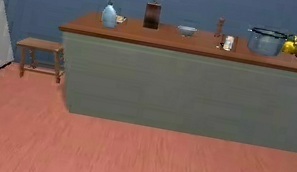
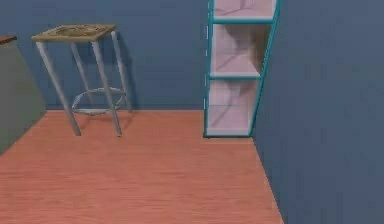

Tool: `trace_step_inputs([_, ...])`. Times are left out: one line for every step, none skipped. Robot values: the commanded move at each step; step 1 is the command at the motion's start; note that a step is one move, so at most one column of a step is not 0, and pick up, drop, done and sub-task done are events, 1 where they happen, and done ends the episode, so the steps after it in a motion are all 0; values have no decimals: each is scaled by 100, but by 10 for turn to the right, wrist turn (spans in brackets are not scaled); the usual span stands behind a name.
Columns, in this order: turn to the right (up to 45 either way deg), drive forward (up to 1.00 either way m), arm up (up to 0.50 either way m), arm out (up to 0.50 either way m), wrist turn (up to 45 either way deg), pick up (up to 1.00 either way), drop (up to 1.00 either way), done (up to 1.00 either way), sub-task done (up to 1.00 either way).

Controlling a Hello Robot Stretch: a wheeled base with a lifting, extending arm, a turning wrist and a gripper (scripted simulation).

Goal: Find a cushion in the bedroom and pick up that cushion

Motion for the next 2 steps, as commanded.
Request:
trace_step_inputs([-450,0,0,0,0,0,0,0,0])
trace_step_inputs([-450,0,0,0,0,0,0,0,0])
